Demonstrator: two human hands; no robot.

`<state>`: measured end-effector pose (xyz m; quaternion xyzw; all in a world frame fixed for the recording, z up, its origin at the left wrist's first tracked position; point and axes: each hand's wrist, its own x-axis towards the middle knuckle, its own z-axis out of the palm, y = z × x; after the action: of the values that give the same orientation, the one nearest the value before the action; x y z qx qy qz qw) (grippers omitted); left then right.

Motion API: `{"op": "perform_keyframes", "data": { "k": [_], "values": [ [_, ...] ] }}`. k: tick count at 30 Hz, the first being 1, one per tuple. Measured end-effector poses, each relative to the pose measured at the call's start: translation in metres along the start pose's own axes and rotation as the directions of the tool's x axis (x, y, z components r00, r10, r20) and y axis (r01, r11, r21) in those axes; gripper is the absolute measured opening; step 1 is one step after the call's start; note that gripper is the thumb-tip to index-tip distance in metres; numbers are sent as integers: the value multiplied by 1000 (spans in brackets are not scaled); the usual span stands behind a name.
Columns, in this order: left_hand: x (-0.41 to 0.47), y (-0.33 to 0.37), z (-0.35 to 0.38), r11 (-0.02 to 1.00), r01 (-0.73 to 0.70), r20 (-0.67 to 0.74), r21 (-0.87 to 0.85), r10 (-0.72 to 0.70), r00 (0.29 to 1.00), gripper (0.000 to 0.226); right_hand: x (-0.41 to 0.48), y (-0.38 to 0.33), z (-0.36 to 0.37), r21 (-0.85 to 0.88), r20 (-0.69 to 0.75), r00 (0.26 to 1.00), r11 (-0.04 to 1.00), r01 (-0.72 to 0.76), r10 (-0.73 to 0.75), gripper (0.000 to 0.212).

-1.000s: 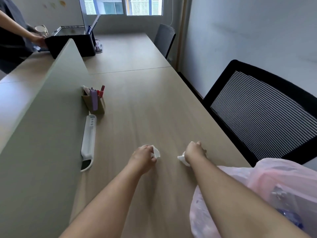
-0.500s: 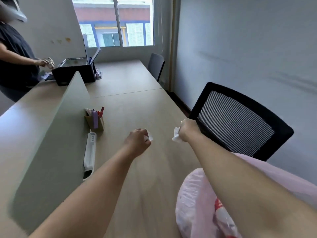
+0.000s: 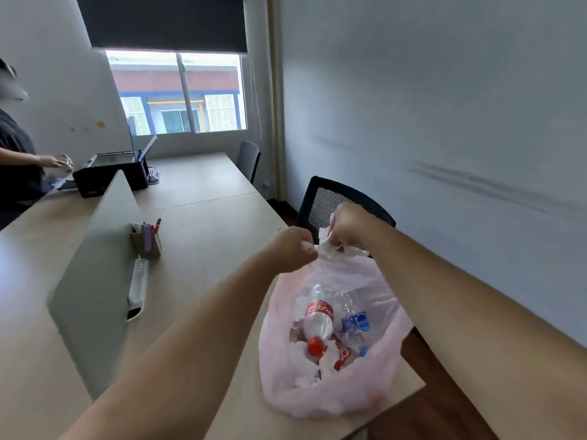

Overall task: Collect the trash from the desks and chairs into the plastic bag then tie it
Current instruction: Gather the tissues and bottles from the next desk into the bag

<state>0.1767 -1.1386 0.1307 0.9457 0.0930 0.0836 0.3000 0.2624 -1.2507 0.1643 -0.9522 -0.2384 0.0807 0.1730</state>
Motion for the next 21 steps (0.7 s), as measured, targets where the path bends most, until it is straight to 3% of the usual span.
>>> {"op": "perform_keyframes", "data": {
  "k": [4,7,9,12,14,17,21],
  "values": [
    [-20,5,48,989,123,259,80,-140,956,13,-34,33,48,-62,97,994,997,-43,49,21],
    [-25,-9,79,959,109,263,262,-180,948,42,-43,51,82,-184,153,985,981,-55,84,27],
    [-24,-21,93,950,122,261,286,-200,945,59,-46,63,95,-164,226,969,984,-67,104,37],
    [-19,-34,98,966,77,157,247,-118,981,61,-49,72,97,-76,353,933,996,-49,73,57],
    [-20,-39,96,976,-12,29,216,6,1000,46,-47,78,93,-51,250,967,998,-38,49,53],
    [-26,-42,88,955,-81,-123,284,121,985,24,-47,78,78,70,-101,994,997,38,-30,27],
    [-37,-49,71,913,-25,-221,406,124,967,18,-56,79,48,-57,-540,835,994,88,-105,19]
  ]
}}
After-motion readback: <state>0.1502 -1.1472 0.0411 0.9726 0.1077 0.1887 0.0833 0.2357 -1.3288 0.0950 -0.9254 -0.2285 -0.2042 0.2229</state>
